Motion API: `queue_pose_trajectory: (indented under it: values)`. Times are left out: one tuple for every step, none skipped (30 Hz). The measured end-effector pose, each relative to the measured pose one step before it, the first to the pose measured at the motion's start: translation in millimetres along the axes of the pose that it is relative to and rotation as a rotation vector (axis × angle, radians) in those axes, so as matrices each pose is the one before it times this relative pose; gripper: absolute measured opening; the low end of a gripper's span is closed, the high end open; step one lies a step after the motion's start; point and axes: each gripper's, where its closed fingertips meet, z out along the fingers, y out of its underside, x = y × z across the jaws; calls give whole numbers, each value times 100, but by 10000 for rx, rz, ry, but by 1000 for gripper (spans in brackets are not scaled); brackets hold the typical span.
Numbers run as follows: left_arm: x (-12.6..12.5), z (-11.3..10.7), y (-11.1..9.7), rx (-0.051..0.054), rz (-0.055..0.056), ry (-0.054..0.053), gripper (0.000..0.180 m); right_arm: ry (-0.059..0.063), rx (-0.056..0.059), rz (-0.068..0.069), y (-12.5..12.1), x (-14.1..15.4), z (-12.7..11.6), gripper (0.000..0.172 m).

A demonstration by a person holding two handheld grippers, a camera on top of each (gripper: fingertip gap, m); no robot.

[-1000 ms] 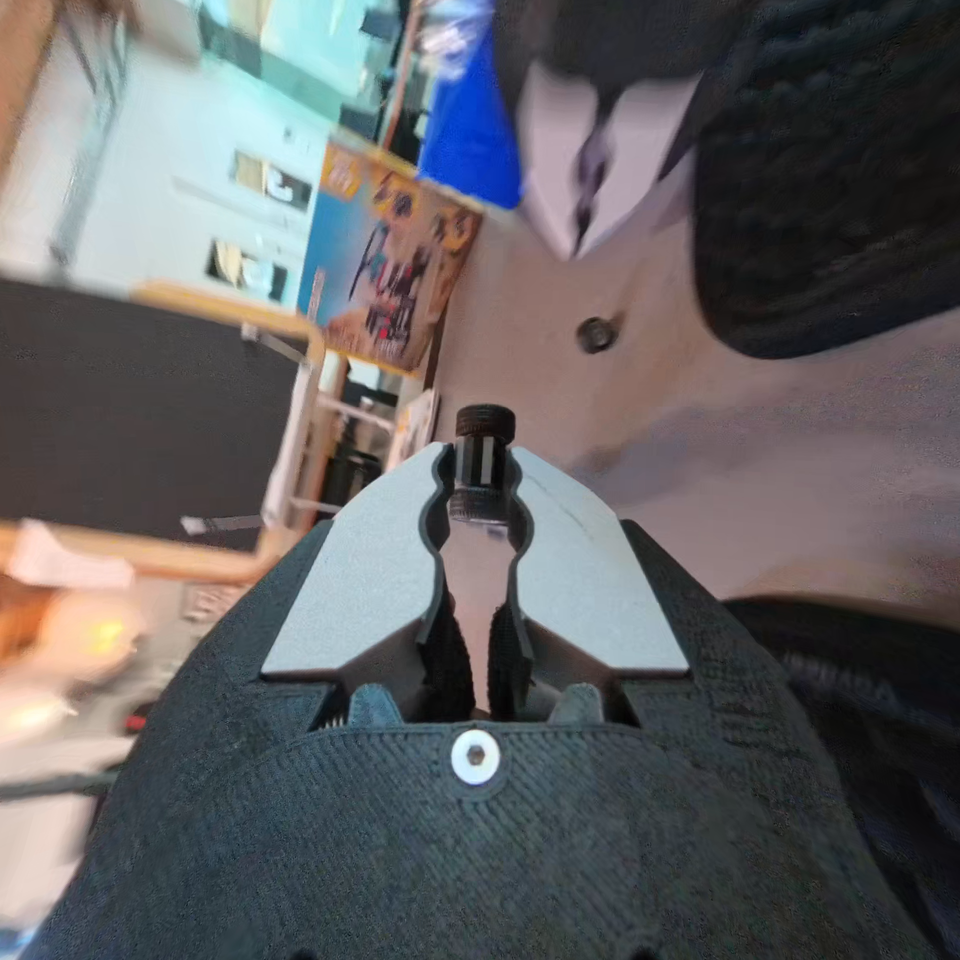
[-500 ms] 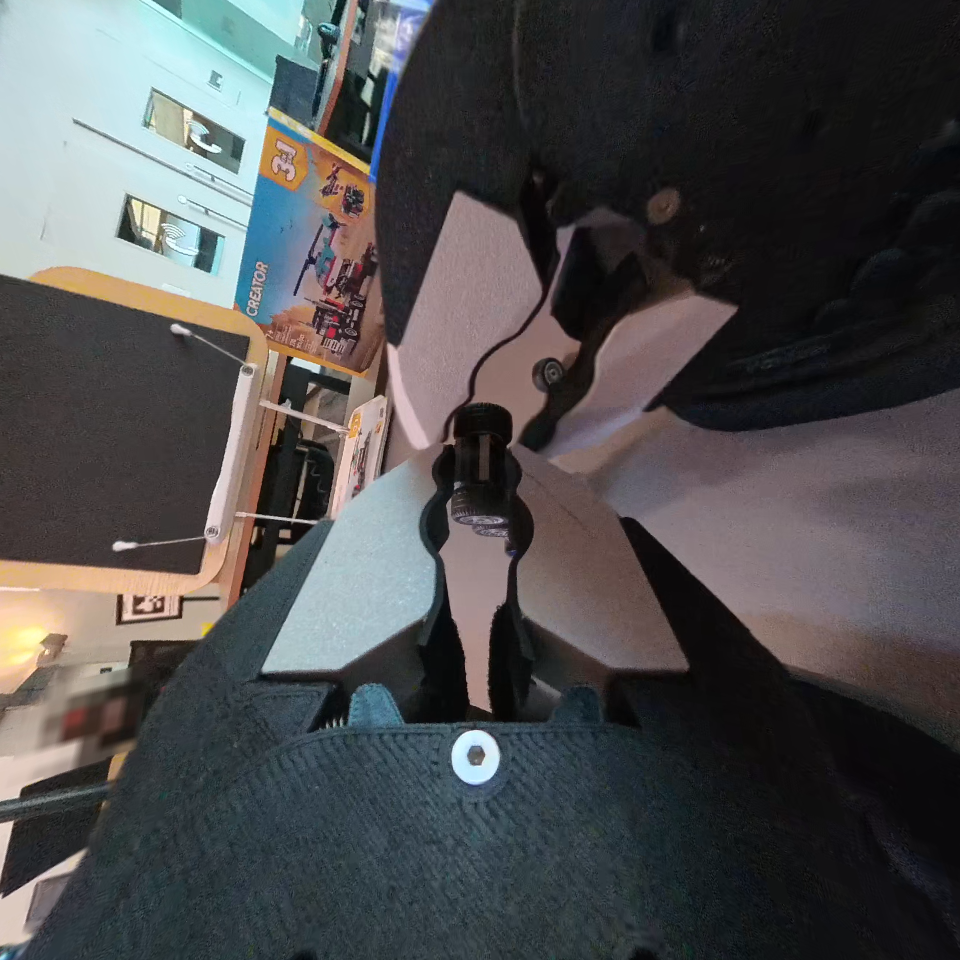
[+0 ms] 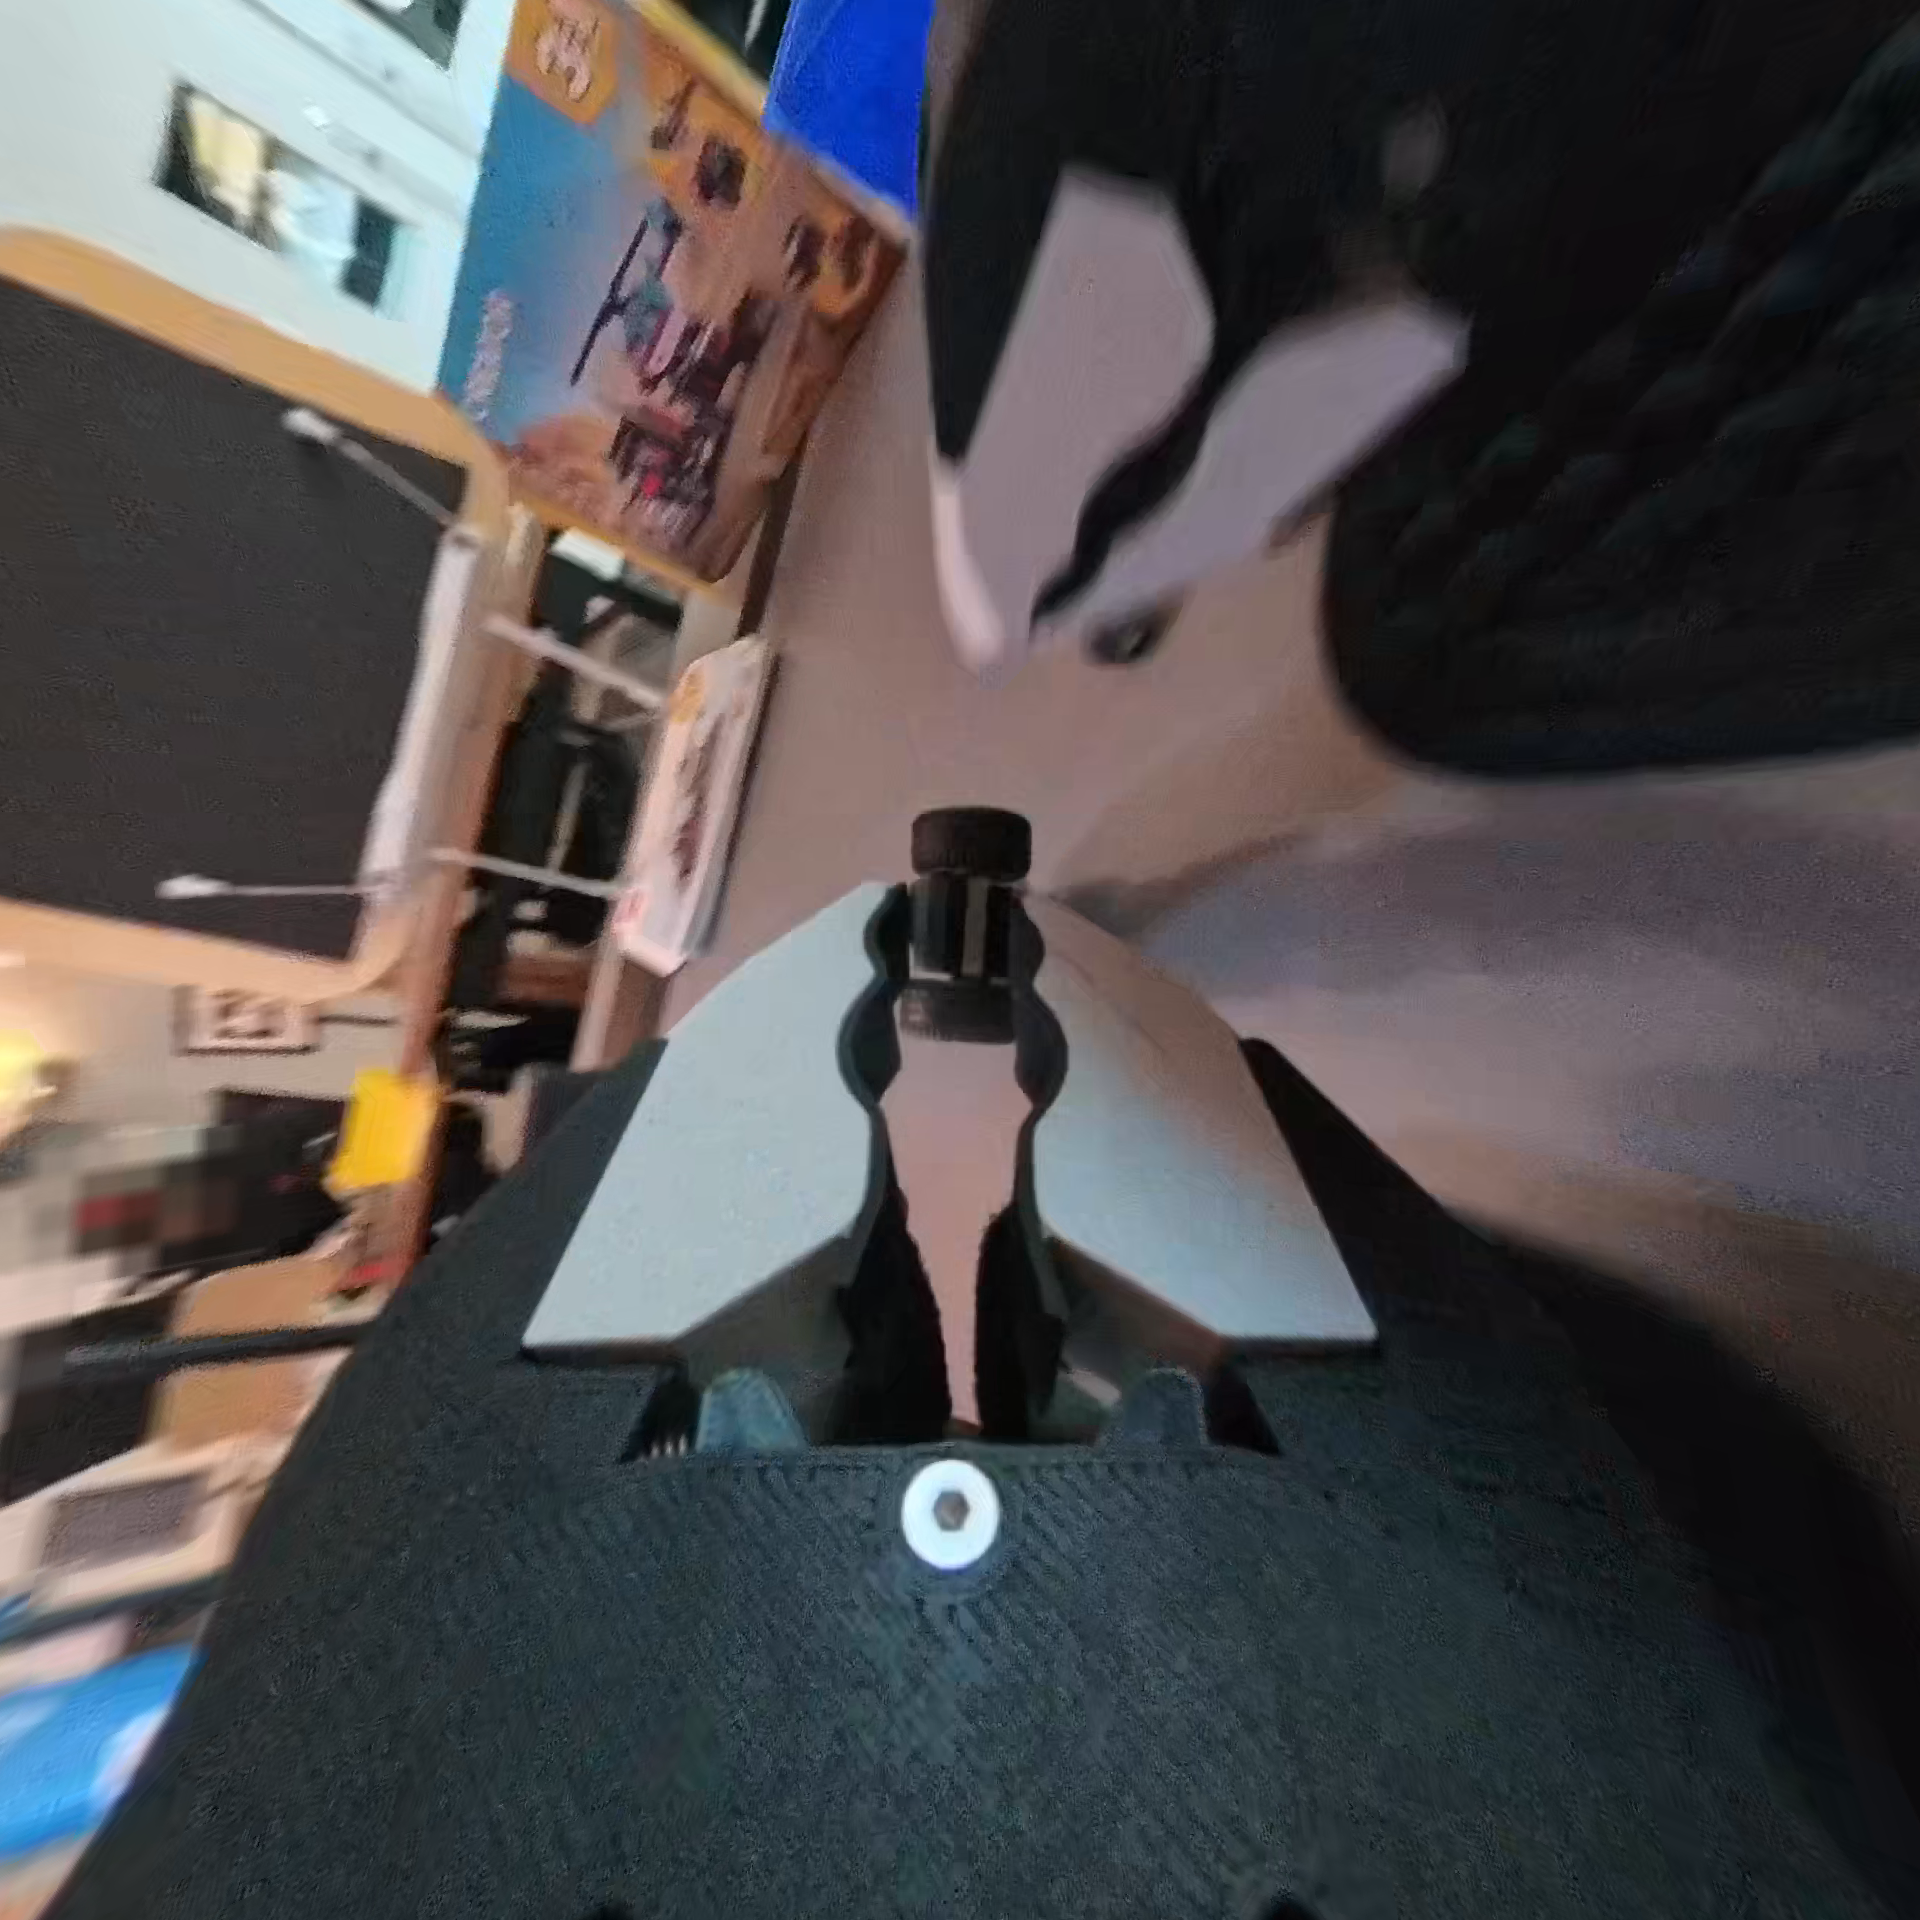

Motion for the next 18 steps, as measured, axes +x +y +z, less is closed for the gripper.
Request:
queue_pose_trajectory:
  values:
    - [-1679,-852,2338,-789,-45,-767,18,-605,-969,769,4179,-1372,426,0]
    - [-835,-656,1702,-85,-910,38,17,-10,57,672,1619,13,-594,0]
    - [150,-414,294,314,-1022,504,17,116,1137,868,-1921,720,-1428,0]
    - [364,-61,-543,196,-69,99,17,121,1417,544,-3427,427,-1140,1]
    - [488,203,-941,125,394,-61,18,173,783,-82,-2788,59,-324,5]
    - [524,230,-1043,232,169,70,18,246,288,-384,-1815,19,141,16]
    - [345,173,-776,258,-58,117,18,240,72,-235,-1069,77,380,39]
    - [185,132,-370,121,-109,99,18,98,9,107,-593,-24,496,57]
    - [58,87,-101,-30,-32,28,18,-58,5,258,-282,-236,481,65]
    - [38,31,-31,-90,20,6,18,31,87,33,-204,-162,329,65]
    - [153,-28,-88,-44,7,73,18,276,55,-265,-156,168,196,62]
    - [139,-59,-155,20,-3,57,18,188,-62,-407,-90,73,195,60]
    - [69,-29,-170,25,-14,25,18,60,-80,-350,-112,-91,190,54]
    - [73,11,-154,2,-38,31,18,119,-66,-260,-108,-4,164,51]
    - [12,57,-138,-9,-25,-6,18,158,-118,-233,-36,64,125,49]
    - [2,86,-114,-14,-30,-12,18,135,-147,-192,56,61,96,48]
    - [-30,106,-64,-45,-52,-10,18,120,-134,-130,117,85,62,47]
    - [-4,97,-96,-18,-73,25,18,86,-123,-91,214,76,65,43]
